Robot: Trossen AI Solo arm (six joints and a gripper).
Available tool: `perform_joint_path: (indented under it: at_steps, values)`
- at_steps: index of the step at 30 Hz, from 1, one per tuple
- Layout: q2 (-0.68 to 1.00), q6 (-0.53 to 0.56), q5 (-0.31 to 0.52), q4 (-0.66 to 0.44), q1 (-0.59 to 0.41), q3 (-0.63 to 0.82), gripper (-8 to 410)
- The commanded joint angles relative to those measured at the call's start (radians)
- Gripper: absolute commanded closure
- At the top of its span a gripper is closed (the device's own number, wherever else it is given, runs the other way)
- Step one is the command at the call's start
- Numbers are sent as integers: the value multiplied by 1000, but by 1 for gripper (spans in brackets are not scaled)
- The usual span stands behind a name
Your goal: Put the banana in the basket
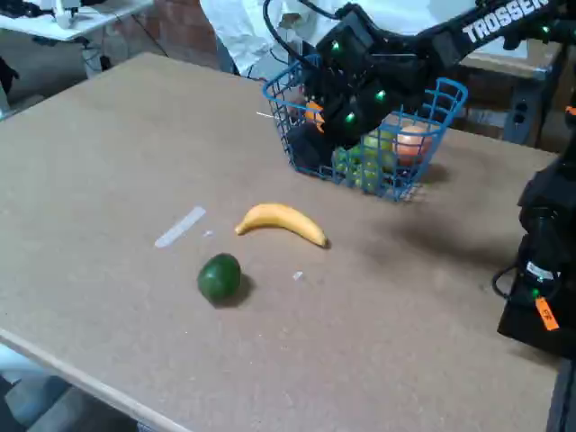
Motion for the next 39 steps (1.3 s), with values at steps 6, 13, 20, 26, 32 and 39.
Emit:
perform_joint_path:
  at_steps: [6, 13, 20, 26, 32, 39]
  values:
    - [-2, 23, 0, -23, 0, 1, 182]
    - [-2, 23, 0, -23, 0, 1, 182]
    - [-2, 23, 0, -22, 0, 1, 181]
    - [3, 23, 2, -63, 0, 24, 155]
    - [5, 25, 21, -166, 0, 83, 119]
    - [73, 55, 25, -253, 0, 146, 103]
